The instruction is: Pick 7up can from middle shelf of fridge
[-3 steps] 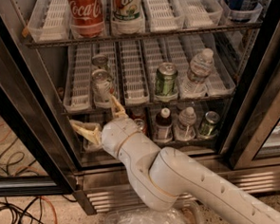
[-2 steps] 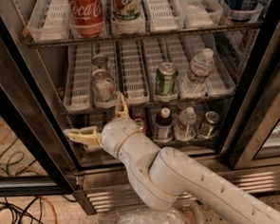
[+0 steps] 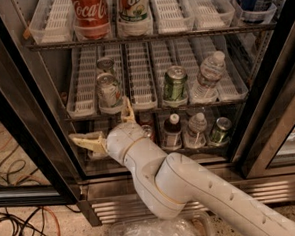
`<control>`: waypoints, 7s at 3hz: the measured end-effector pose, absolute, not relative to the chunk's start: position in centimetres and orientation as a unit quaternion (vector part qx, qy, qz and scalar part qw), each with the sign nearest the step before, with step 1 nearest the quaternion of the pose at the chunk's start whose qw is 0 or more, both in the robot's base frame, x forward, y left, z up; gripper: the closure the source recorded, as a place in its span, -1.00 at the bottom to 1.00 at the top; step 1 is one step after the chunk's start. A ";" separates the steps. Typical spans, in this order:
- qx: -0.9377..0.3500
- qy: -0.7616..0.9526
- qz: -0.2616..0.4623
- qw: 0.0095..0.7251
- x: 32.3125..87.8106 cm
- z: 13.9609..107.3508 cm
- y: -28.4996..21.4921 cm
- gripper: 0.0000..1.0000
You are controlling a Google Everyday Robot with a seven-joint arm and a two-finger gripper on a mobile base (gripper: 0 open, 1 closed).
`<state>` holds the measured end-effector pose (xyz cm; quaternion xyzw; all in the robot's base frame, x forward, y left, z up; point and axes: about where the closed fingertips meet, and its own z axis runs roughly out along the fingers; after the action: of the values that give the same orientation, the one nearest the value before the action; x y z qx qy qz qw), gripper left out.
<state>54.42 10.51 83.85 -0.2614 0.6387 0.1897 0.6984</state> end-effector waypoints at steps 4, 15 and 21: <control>-0.214 0.638 0.161 0.722 56.6 84.3 8.2 -0.62; -0.178 0.661 0.132 0.717 65.9 84.0 8.1 0.32; -0.228 0.632 0.131 0.729 62.8 89.3 9.1 1.00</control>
Offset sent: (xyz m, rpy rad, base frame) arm 0.0200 -0.0153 0.0038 0.0216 -0.0266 -0.0800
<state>62.81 9.07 89.31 -0.2283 0.6320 0.1305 0.7289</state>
